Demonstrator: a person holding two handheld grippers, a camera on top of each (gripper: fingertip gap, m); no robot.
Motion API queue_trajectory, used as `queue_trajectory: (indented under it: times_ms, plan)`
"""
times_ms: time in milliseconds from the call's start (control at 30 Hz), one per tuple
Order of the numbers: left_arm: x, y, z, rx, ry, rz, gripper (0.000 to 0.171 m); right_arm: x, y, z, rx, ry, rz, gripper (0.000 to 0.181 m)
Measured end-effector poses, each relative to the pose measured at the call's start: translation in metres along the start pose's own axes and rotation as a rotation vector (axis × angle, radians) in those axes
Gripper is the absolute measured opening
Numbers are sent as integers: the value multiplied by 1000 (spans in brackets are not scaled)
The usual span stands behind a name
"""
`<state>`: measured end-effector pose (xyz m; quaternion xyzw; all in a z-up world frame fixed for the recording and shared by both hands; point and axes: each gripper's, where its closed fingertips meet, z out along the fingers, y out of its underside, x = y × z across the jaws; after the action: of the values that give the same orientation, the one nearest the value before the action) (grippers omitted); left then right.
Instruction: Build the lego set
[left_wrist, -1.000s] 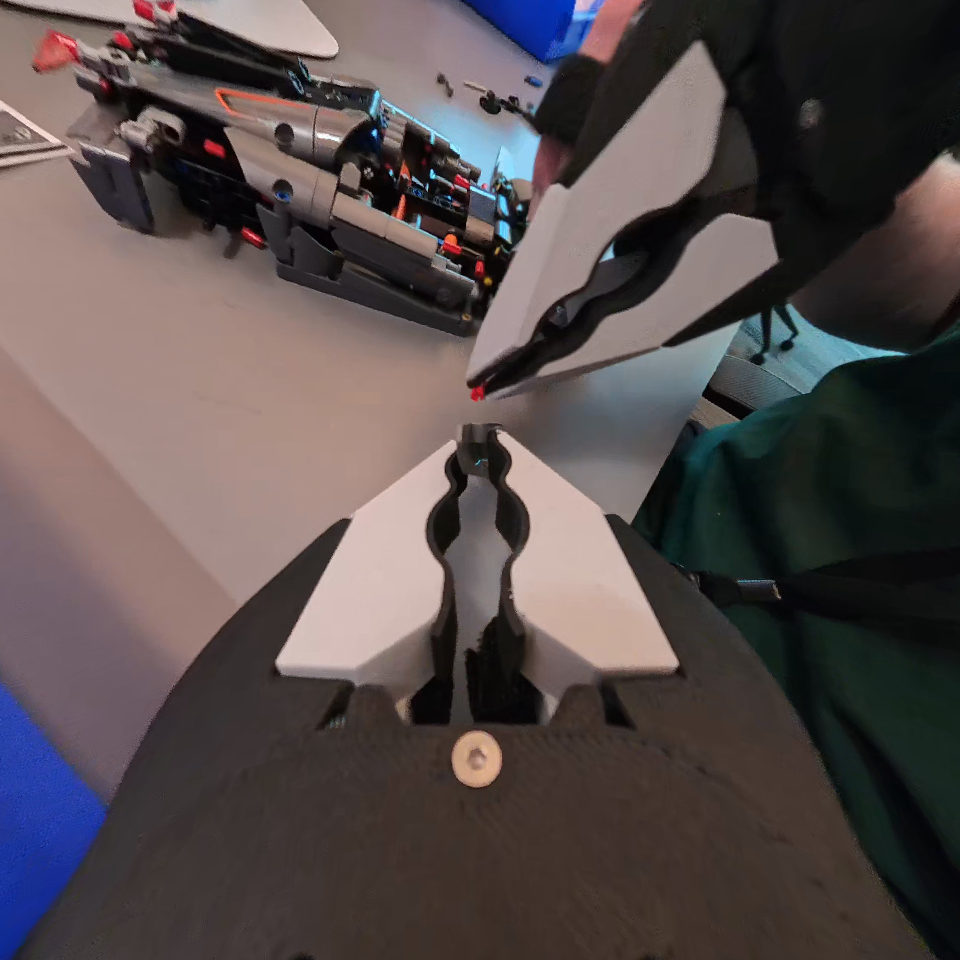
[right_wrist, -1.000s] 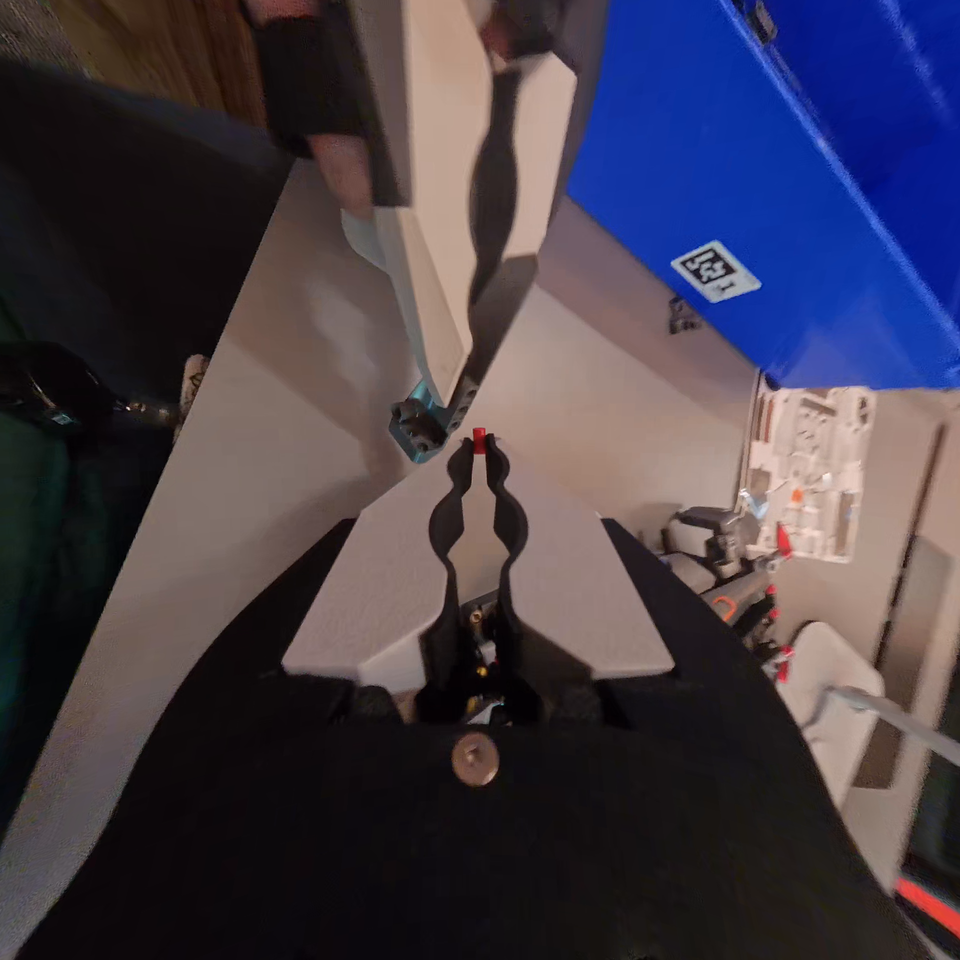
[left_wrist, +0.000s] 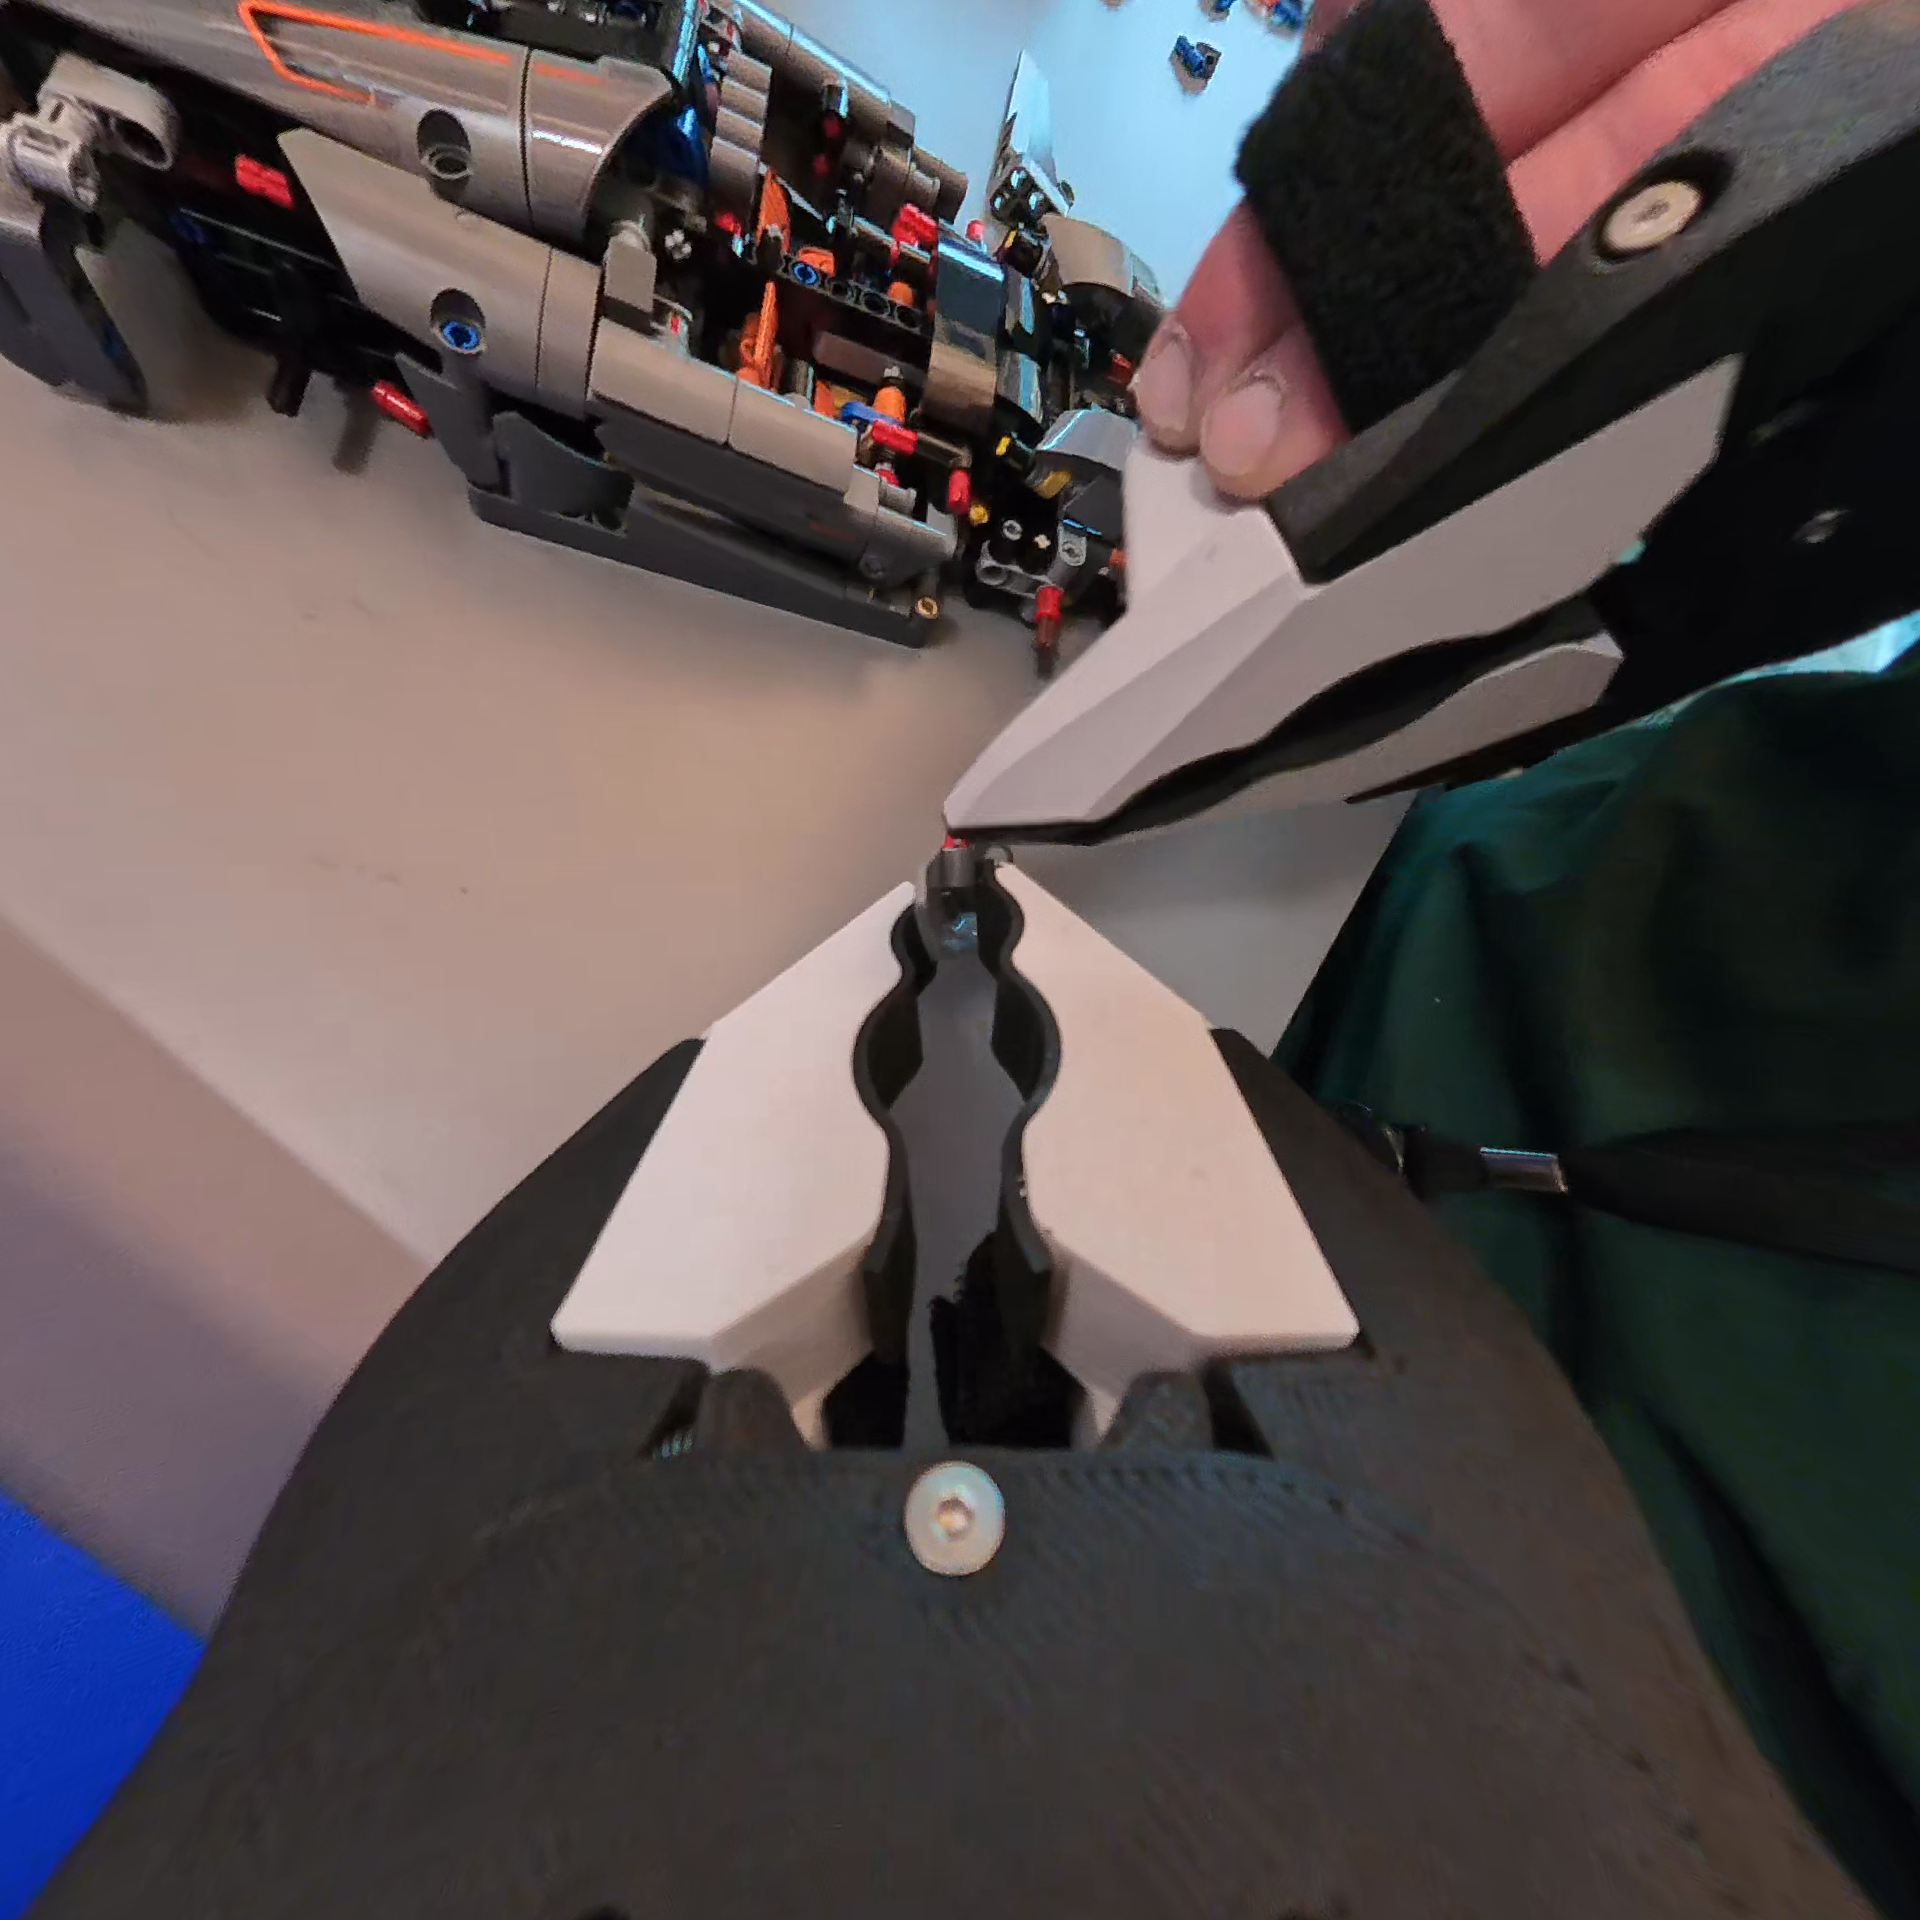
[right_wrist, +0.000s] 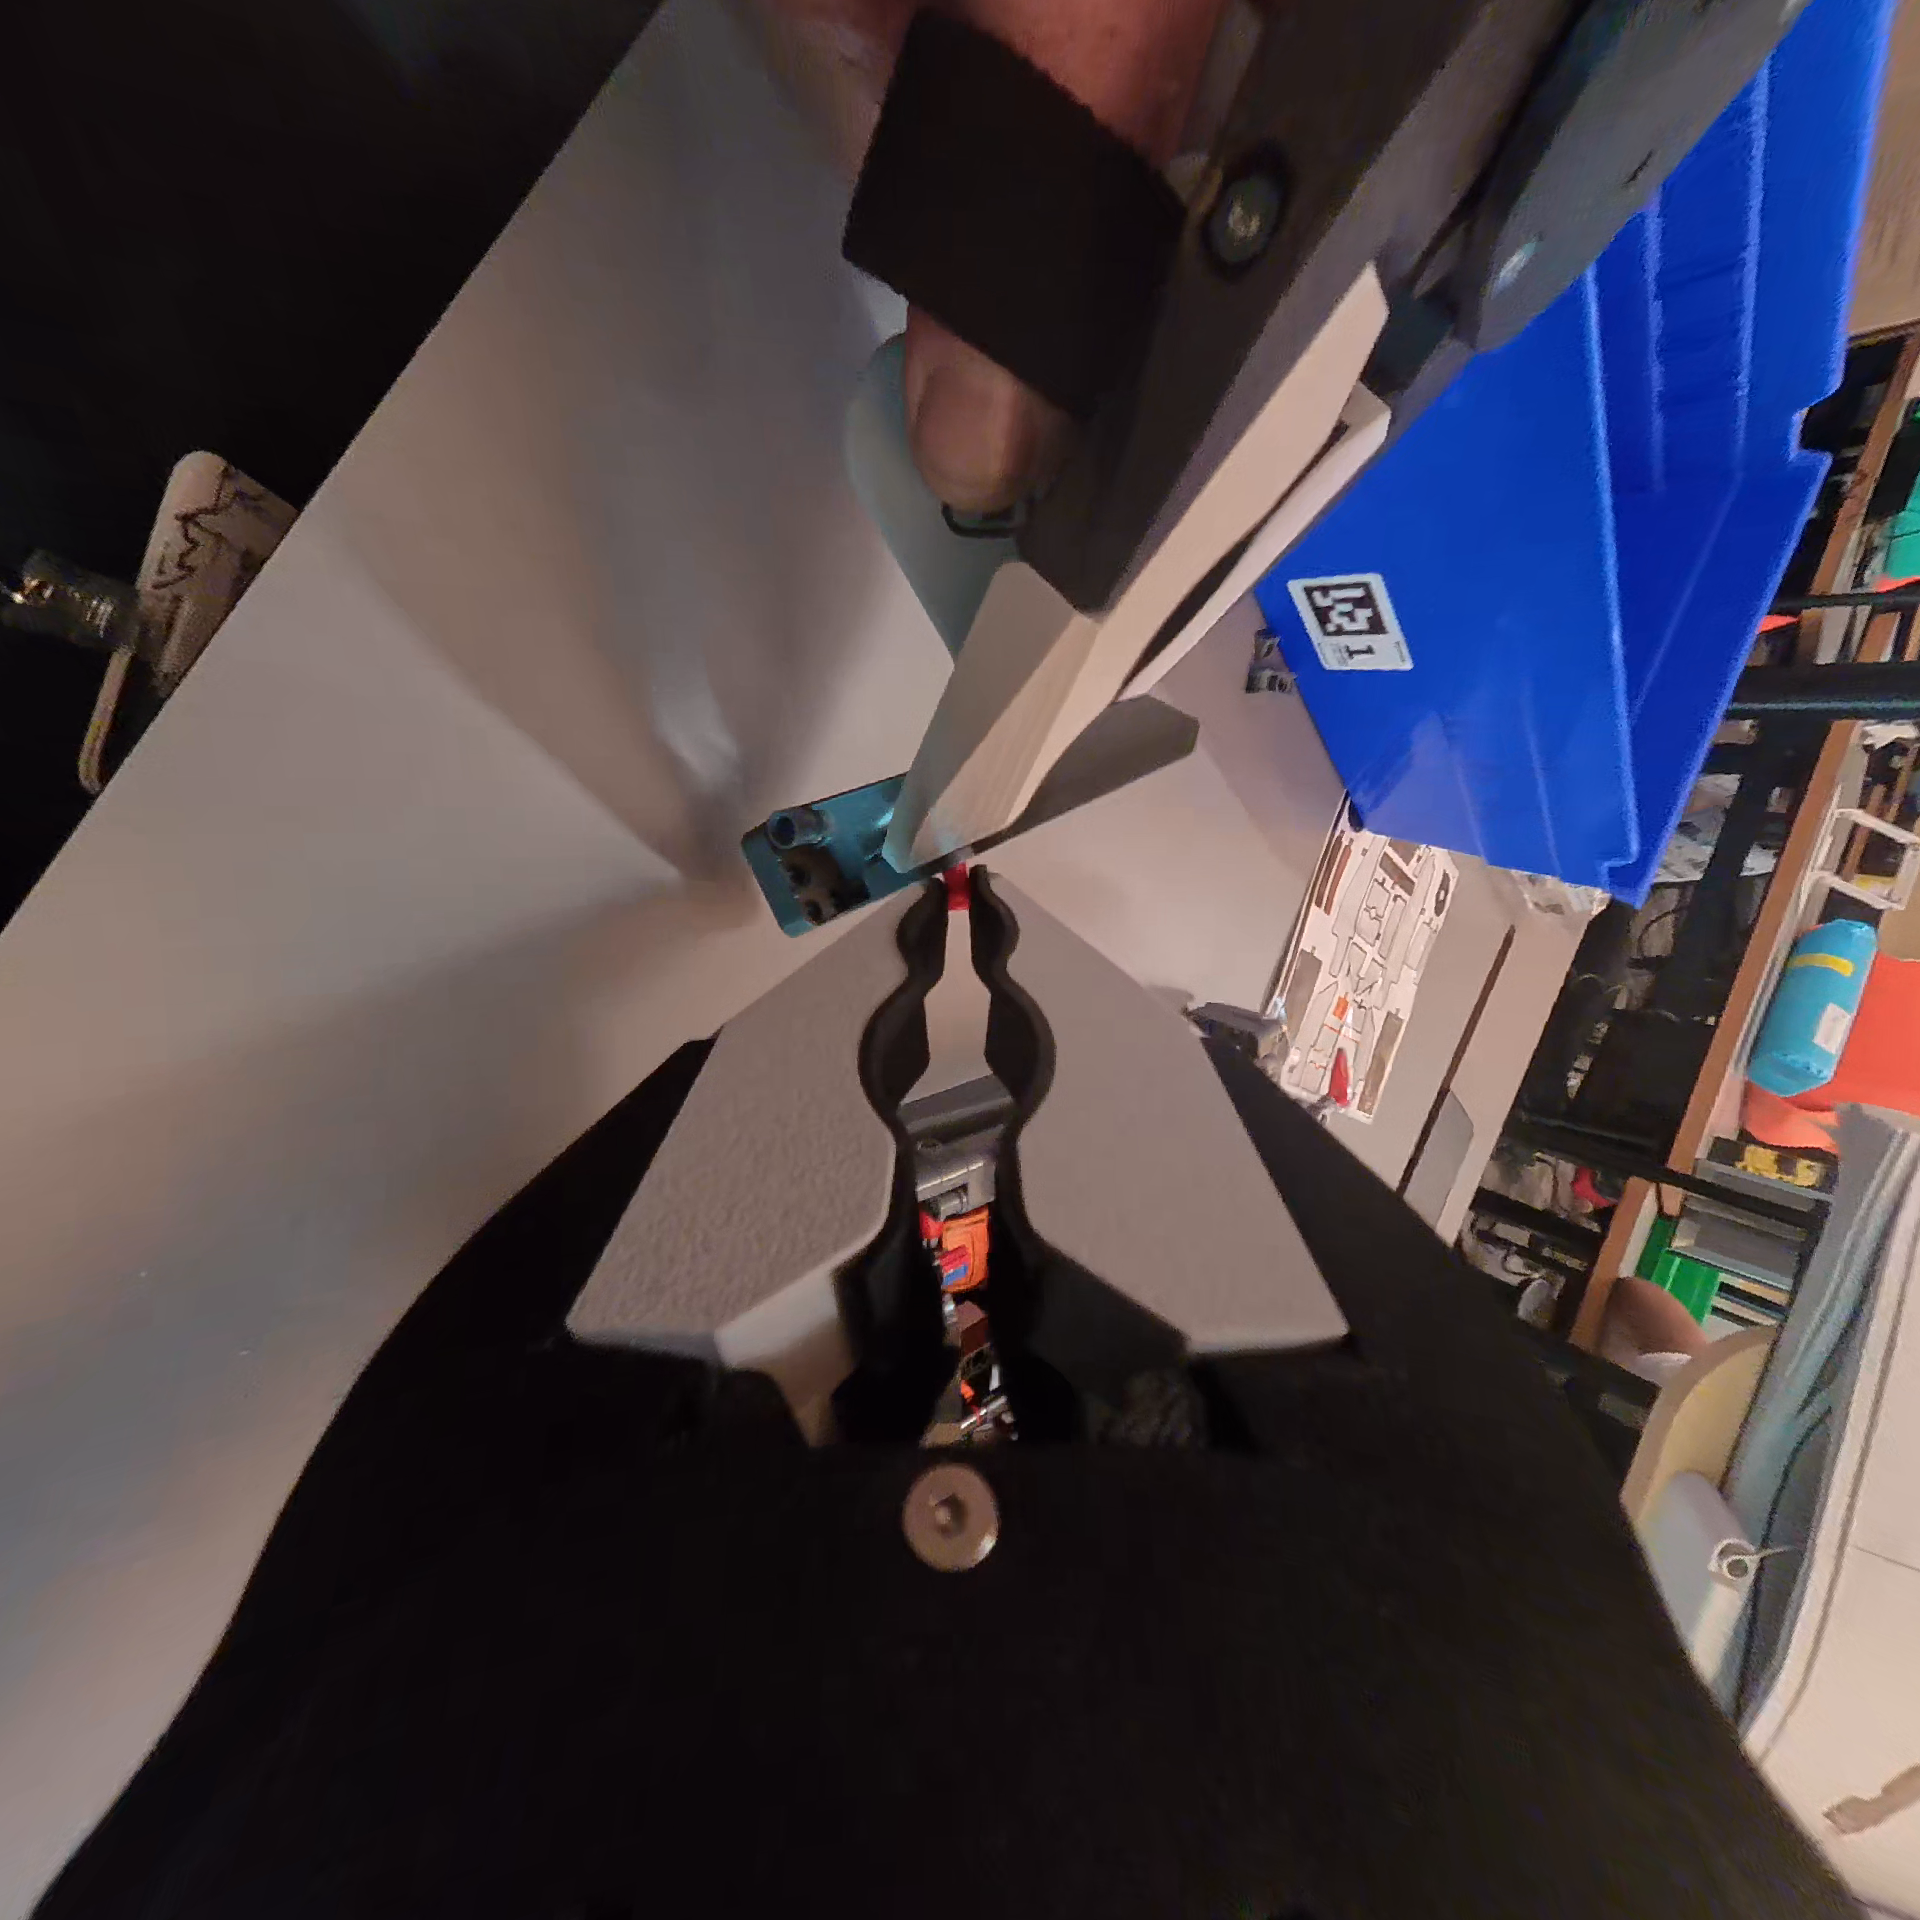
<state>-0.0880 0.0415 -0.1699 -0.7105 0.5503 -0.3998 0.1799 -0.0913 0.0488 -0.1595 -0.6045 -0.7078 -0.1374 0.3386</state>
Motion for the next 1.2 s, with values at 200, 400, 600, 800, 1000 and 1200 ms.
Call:
queue_trajectory:
  times_ms: [200,400,600,800,1000,1200]
  plan:
    - [-1,-1,3,-32,-23,26,5,0,-2,-1,29,6,-7,0]
    - [1,-2,8,-11,-12,17,5,2,4,-5,71,-15,94,0]
    - [-7,7,-1,40,-39,-22,5,9,17,-10,98,-85,331,7]
    - [-10,18,-12,94,-89,-60,5,21,26,12,64,-163,480,13]
    - [-11,19,-14,131,-83,-69,5,42,28,33,-22,-271,493,25]
    - [-10,19,-12,154,-57,-62,5,53,33,61,-44,-456,476,15]
